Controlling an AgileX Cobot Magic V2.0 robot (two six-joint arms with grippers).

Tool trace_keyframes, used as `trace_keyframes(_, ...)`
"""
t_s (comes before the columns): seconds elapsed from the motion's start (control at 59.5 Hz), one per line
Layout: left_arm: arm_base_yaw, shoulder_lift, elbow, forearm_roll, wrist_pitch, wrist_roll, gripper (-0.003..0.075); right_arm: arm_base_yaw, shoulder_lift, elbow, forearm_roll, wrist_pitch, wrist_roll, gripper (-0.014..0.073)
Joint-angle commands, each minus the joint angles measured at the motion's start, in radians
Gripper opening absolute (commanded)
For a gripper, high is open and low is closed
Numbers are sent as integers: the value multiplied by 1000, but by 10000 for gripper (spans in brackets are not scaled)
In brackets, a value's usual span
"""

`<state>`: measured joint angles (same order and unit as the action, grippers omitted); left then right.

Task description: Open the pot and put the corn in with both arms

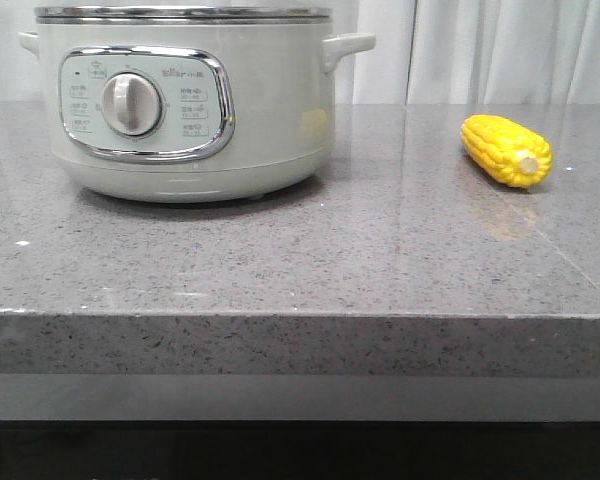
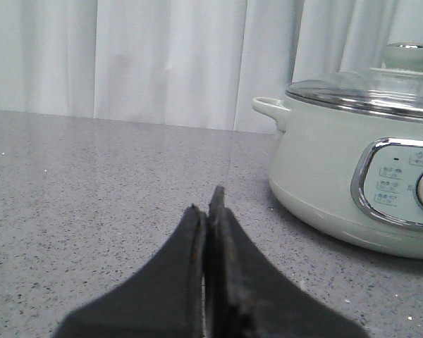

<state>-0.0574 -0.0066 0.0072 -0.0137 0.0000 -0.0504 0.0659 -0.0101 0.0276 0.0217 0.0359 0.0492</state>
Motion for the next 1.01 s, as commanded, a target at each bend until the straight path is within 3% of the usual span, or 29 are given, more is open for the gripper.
trace_keyframes(0.0, 1, -15, 12, -7, -81, -1, -20, -4, -21, -11, -5, -85, -2, -119)
trace_keyframes(0.689, 1, -15, 10, -7, -126, -7, -20, -4, -21, -11, -5, -93, -3, -119)
trace_keyframes(0.873, 1, -10, -87, -9, -132, -12, -20, -4, -21, -69, -5, -72, -3, -119)
trace_keyframes(0.991, 1, 18, -208, -9, -66, -12, -20, -4, -15, -161, -5, 10, -3, -119)
